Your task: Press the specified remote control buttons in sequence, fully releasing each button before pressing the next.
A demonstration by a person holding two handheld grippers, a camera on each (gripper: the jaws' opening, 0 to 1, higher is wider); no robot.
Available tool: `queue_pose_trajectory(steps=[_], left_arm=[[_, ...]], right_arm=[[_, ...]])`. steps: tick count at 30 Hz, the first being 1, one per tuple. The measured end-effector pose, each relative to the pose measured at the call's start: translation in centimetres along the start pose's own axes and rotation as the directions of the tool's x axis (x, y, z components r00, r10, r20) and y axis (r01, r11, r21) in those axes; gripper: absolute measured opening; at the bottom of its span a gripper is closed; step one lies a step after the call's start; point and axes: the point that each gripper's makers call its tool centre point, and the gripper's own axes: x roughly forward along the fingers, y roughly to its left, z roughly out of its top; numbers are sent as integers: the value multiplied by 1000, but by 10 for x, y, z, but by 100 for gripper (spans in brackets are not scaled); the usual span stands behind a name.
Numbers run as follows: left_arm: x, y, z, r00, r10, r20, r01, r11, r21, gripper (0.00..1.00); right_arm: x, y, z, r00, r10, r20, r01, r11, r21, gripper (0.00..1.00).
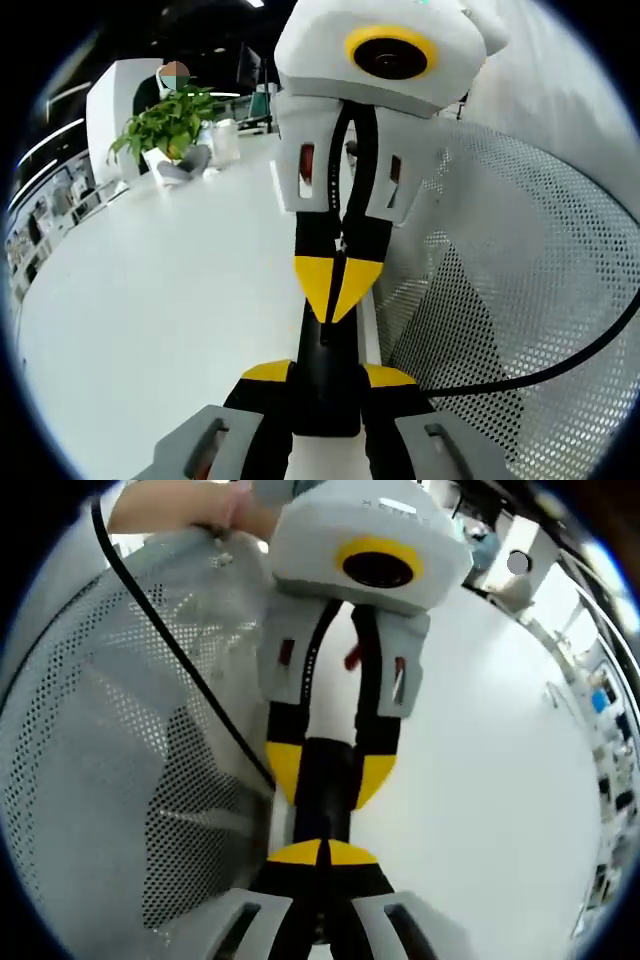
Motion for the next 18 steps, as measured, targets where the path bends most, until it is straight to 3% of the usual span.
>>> queue_pose_trajectory(steps=[4, 8, 13, 18], left_arm=[[0, 0, 0, 1000, 0, -1, 0, 1000, 0, 25], [0, 0, 0, 1000, 0, -1, 0, 1000, 0, 25], [0, 0, 0, 1000, 0, -2, 0, 1000, 1, 25], [0, -1, 0, 1000, 1, -2, -1, 1000, 1, 25]], right_arm=[[1, 0, 1, 999, 14, -34, -15, 999, -31, 0], [0, -1, 0, 999, 23, -31, -23, 1000, 1, 0], [-1, -2, 0, 998, -9, 54, 3, 993, 114, 0], [-3, -3, 1, 981, -94, 169, 56, 974, 221, 0]])
